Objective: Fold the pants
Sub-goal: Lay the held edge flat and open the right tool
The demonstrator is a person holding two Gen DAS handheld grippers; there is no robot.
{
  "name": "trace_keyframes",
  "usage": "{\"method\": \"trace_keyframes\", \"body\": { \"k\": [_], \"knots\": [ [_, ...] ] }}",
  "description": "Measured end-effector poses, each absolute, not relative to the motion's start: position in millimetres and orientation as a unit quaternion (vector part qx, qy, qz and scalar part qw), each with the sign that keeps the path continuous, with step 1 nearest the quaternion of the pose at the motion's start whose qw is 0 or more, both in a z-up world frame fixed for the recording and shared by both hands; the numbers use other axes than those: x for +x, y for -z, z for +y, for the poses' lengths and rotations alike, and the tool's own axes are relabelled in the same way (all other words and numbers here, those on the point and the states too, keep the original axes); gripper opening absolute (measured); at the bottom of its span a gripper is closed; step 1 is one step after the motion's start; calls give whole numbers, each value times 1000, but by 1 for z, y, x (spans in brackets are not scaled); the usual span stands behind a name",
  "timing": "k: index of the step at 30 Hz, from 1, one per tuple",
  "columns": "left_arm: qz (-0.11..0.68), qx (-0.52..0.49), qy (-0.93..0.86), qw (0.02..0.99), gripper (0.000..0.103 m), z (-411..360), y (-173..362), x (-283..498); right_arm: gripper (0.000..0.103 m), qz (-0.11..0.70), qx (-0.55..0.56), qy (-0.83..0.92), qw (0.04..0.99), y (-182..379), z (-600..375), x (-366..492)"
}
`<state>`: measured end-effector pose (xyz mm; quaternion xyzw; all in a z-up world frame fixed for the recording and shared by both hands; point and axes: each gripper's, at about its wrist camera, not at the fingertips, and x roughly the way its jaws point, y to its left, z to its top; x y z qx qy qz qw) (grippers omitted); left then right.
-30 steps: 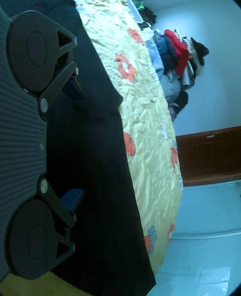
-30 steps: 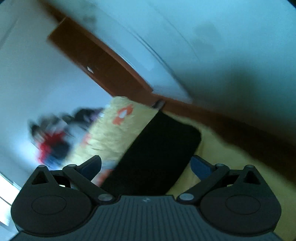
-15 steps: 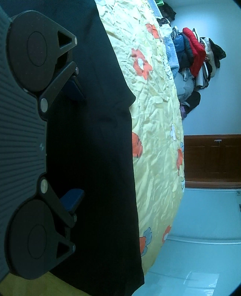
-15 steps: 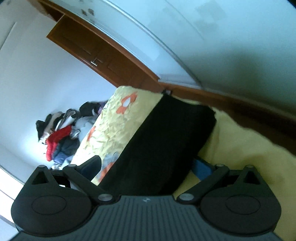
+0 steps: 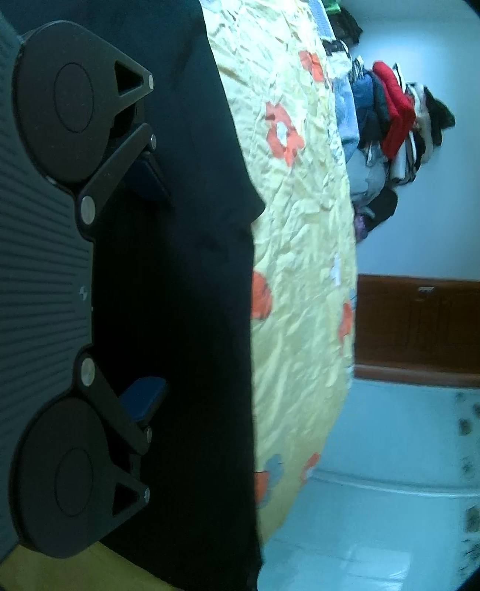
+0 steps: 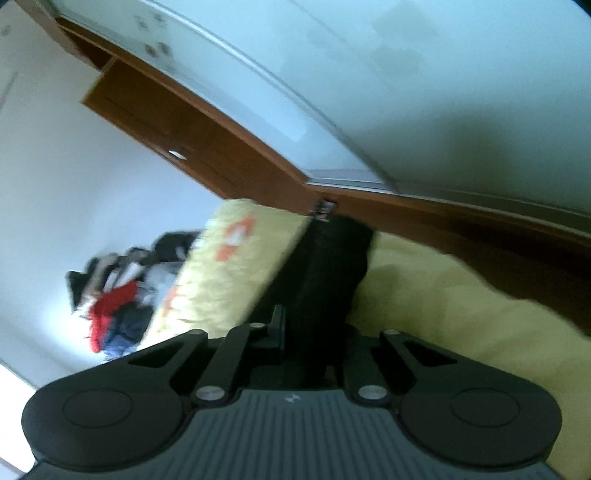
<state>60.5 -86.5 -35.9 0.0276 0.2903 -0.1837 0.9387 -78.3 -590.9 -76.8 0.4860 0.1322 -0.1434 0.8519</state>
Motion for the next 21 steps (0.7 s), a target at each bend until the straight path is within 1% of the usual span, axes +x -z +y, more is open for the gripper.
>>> {"method": "trace_keyframes", "body": {
  "k": [4,7,10,16,19,21],
  "knots": [
    [274,0,174,946,103,-74,21,57,8,114,471,57,873,46,-557,-63],
    [258,2,149,955,103,-66,12,54,8,126,457,-29,880,24,-522,-38],
    [251,-4,123,960,102,-54,8,52,8,157,442,-112,876,14,-476,-8],
    [247,-18,65,967,102,-26,6,54,8,246,413,-243,842,31,-372,41],
    [254,-26,41,966,102,-12,7,58,8,294,381,-268,834,45,-328,58],
    [258,-34,28,965,102,-3,7,58,8,314,334,-269,847,50,-305,62]
  ]
}}
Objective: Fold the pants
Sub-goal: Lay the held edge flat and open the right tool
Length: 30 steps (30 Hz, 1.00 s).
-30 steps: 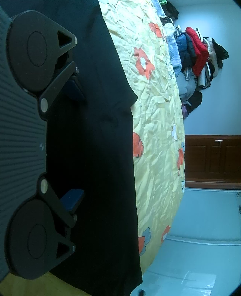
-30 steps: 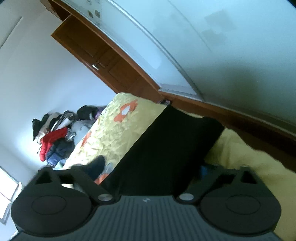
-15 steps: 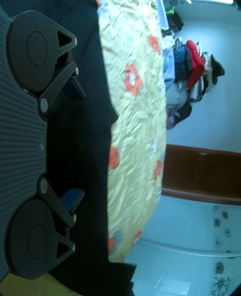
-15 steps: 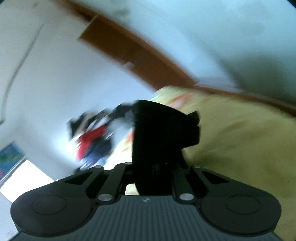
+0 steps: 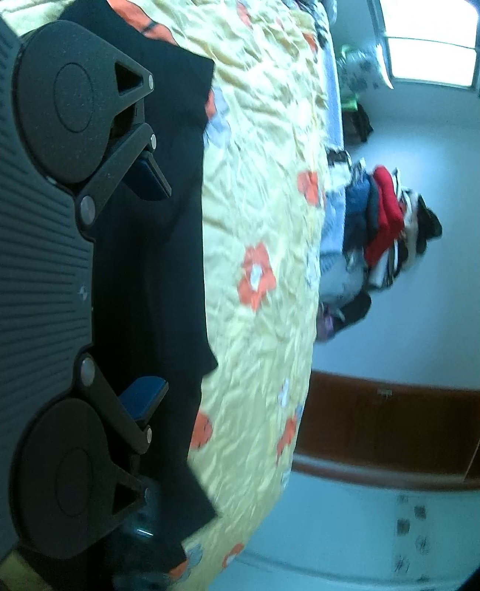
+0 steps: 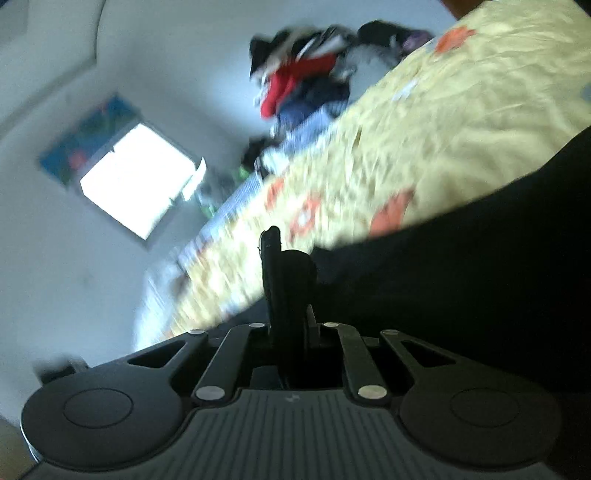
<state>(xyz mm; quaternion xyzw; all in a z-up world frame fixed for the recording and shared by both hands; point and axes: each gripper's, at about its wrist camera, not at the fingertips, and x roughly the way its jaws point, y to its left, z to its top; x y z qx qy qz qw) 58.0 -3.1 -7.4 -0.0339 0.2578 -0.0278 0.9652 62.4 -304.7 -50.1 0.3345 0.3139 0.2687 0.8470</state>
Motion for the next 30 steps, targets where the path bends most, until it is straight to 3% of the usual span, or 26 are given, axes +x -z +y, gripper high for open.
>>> {"method": "trace_keyframes", "body": {
  "k": [6,7,10,11,17,20,30],
  "knots": [
    [271,-69,5,960,102,14,7,64,13,349,137,-263,889,42,-258,49],
    [271,-74,5,960,102,15,6,64,18,353,115,-265,890,40,-255,39],
    [268,-84,5,960,102,16,1,68,50,355,58,-318,877,30,-251,20],
    [265,-84,7,961,102,16,-3,68,55,345,46,-334,876,27,-252,9],
    [271,-72,49,959,102,-5,-14,81,55,299,46,-247,921,4,-306,1],
    [283,-51,93,953,102,-28,-15,83,57,310,68,-167,934,8,-346,10],
    [320,78,187,925,102,-111,16,93,55,342,40,-158,925,38,-367,57]
  ]
}}
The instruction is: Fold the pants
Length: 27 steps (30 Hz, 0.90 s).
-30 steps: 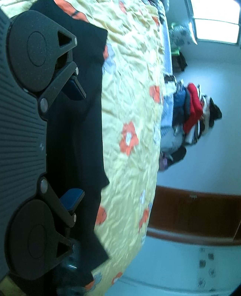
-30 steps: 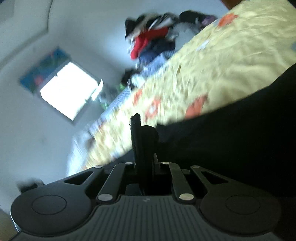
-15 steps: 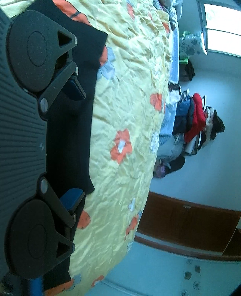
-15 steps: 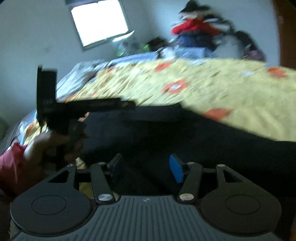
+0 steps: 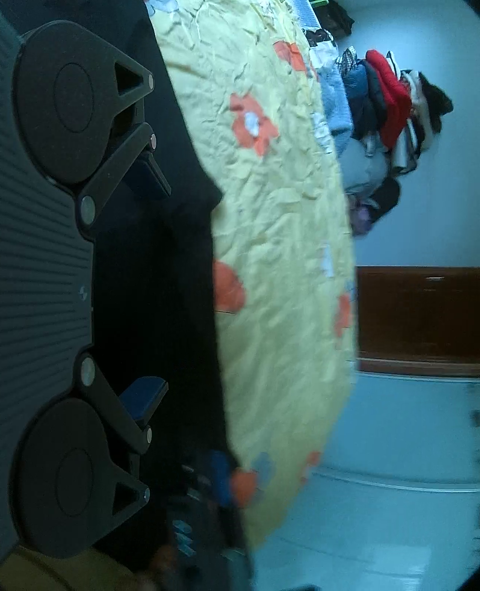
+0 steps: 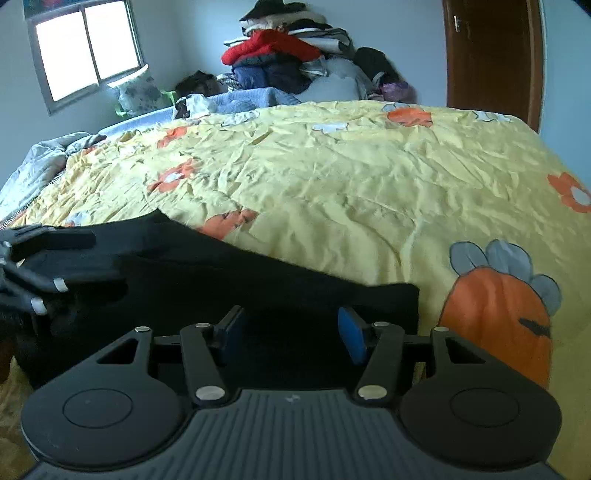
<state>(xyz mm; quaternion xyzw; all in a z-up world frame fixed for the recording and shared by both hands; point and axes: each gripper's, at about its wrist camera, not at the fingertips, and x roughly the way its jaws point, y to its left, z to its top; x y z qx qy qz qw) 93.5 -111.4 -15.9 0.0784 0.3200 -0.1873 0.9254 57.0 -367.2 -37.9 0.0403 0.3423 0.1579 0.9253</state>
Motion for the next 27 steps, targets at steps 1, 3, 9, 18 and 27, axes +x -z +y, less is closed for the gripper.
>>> {"method": "trace_keyframes", "body": {
  "k": [1,3,9,18,27],
  "knots": [
    [333,88,178,922,100,-115,22,97,55,340,44,-162,925,37,-369,59],
    [346,90,164,919,100,-115,25,97,55,338,52,-152,927,34,-370,60],
    [331,81,184,922,102,-101,19,76,55,325,13,-140,935,21,-367,23],
    [334,67,181,923,103,-100,38,78,66,358,-73,-124,923,35,-341,6],
    [312,54,175,932,103,-98,43,71,71,344,-52,-148,926,42,-302,2]
  ]
}}
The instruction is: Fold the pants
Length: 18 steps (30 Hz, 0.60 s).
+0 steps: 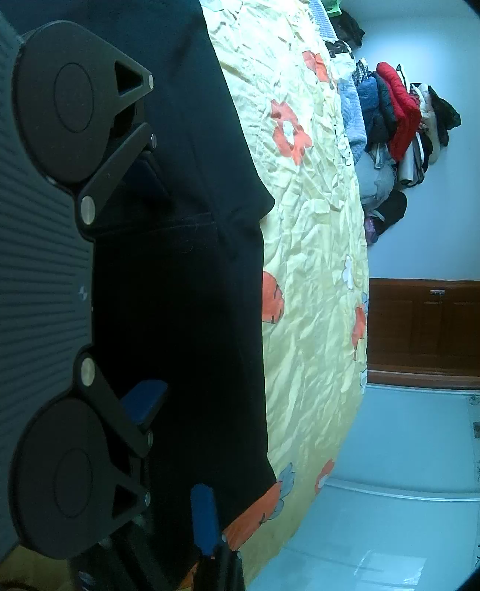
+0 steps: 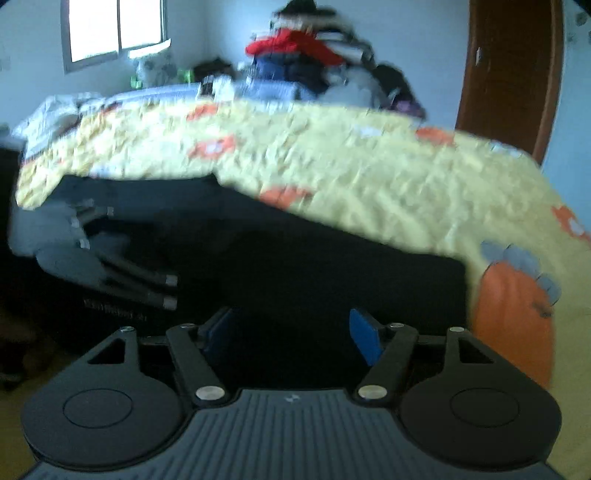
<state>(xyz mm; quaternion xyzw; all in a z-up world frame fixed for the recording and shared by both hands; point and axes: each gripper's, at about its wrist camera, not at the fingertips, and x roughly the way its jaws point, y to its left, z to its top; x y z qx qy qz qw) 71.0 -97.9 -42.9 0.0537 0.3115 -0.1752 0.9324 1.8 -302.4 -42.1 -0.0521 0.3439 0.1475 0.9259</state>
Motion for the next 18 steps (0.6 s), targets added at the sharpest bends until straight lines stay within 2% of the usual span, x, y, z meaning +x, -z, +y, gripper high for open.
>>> {"method": "trace_keyframes", "body": {
  "k": [7,9,18],
  "knots": [
    [310,51,173,933,103,-98,44,71,96,307,-44,-143,940,57,-298,-6],
    [310,49,174,933,103,-97,45,71,100,305,-45,-138,941,58,-296,-7],
    [310,48,175,933,103,-96,44,71,103,307,-34,-140,941,58,-299,-5]
  ]
}}
